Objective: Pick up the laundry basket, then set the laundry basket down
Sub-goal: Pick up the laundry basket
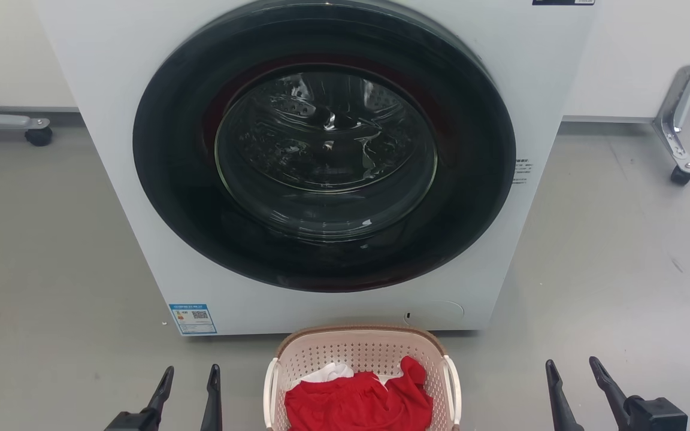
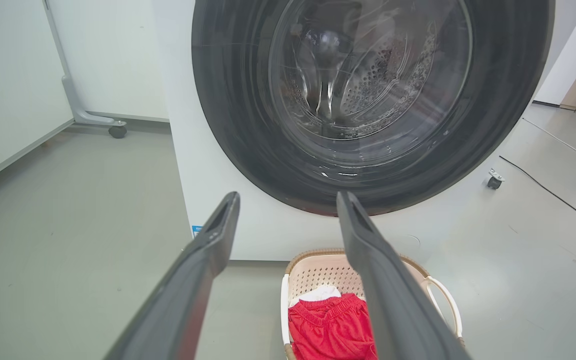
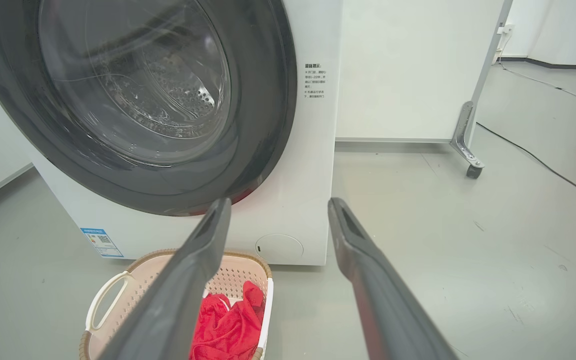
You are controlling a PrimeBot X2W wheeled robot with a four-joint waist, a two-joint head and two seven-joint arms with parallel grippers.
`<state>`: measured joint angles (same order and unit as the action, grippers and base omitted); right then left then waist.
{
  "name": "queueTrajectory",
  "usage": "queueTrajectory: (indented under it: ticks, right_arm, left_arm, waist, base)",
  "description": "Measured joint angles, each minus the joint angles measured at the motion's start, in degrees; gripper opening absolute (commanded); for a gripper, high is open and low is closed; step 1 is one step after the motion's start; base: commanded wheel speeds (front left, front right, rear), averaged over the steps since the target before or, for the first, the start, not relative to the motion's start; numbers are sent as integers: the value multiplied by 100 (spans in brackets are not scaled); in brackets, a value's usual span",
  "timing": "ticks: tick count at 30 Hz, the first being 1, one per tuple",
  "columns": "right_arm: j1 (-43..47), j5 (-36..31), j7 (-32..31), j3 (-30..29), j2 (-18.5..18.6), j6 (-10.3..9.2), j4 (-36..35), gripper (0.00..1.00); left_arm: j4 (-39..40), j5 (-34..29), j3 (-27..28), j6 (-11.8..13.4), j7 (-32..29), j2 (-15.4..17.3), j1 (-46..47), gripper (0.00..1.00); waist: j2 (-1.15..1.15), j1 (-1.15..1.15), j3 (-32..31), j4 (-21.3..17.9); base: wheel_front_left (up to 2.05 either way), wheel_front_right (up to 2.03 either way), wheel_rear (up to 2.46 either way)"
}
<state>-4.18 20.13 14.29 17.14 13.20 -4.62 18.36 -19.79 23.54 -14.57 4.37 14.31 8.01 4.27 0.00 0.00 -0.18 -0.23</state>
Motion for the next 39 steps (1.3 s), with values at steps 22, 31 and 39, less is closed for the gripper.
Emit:
queueTrajectory:
  ticks: [22,31,39]
  right_arm:
    - [-247,-98,0,-108,-35,-48,-234,100]
    - [-605,-151,1,-142,-70,-54,-307,100]
    - [-912,-203,1,-149,-142,-90,-345,100]
  left_arm:
    - [98,-1,25,-83,0,-83,325,100]
    - [93,-32,23,-135,1,-81,694,100]
    - [47,-36,44,-153,1,-82,1060,100]
  waist:
    - [0,0,833,-33]
    - [0,1,1402,-71]
    - [0,1,1961,-124]
  base:
    - [0,0,0]
    - [0,0,0]
    - [0,0,0]
